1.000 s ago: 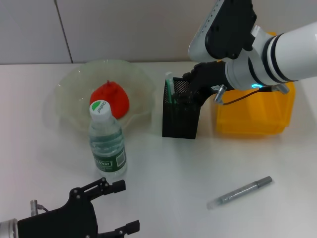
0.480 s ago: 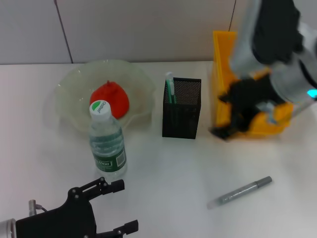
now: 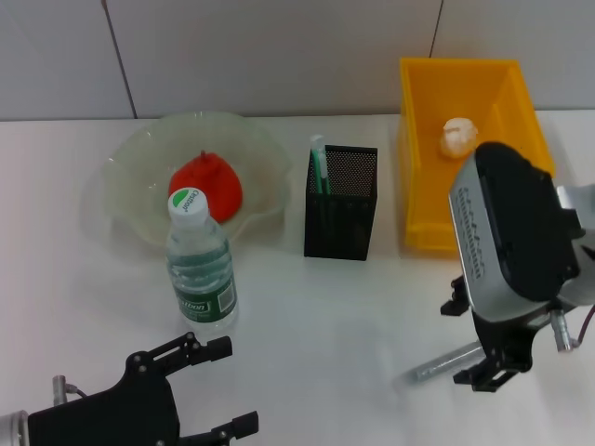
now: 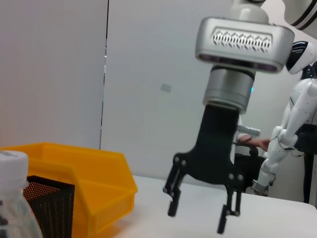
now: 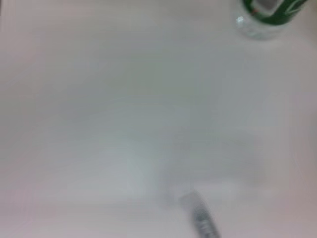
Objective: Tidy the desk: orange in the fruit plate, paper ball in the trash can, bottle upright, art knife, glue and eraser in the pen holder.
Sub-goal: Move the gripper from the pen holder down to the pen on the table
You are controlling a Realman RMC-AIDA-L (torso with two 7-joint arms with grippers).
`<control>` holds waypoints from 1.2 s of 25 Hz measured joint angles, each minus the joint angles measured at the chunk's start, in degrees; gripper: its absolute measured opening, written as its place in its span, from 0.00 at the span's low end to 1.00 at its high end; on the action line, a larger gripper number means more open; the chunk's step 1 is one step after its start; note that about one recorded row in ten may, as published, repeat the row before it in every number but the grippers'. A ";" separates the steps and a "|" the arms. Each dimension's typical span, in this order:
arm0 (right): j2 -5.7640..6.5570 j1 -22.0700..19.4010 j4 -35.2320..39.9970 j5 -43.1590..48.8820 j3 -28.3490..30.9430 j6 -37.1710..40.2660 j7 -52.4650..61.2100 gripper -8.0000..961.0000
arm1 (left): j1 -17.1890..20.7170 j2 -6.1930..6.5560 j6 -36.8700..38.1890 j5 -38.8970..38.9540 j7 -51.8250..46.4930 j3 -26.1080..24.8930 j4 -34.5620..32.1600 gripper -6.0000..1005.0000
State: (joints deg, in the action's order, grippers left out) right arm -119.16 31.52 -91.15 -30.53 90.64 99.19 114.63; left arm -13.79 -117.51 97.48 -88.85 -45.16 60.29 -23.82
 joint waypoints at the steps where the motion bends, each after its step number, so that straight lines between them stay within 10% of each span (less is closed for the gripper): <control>1: 0.02 0.28 0.88 0.23 -0.15 -0.04 -0.27 0.79 | 0.00 0.00 0.00 0.00 0.00 0.00 0.00 0.82; 15: -0.03 2.08 7.45 2.56 -2.21 -3.10 -0.88 0.78 | 0.00 0.09 -0.03 -0.15 -0.02 0.00 0.00 0.82; 30: -0.11 2.47 12.42 4.11 -3.58 -7.79 -0.63 0.45 | -0.07 0.16 -0.16 -0.27 -0.02 0.00 0.00 0.82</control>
State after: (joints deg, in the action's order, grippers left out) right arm -119.27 33.99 -78.73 -26.42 87.06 91.40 114.00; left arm -13.86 -117.35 97.31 -89.12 -45.18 60.29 -23.82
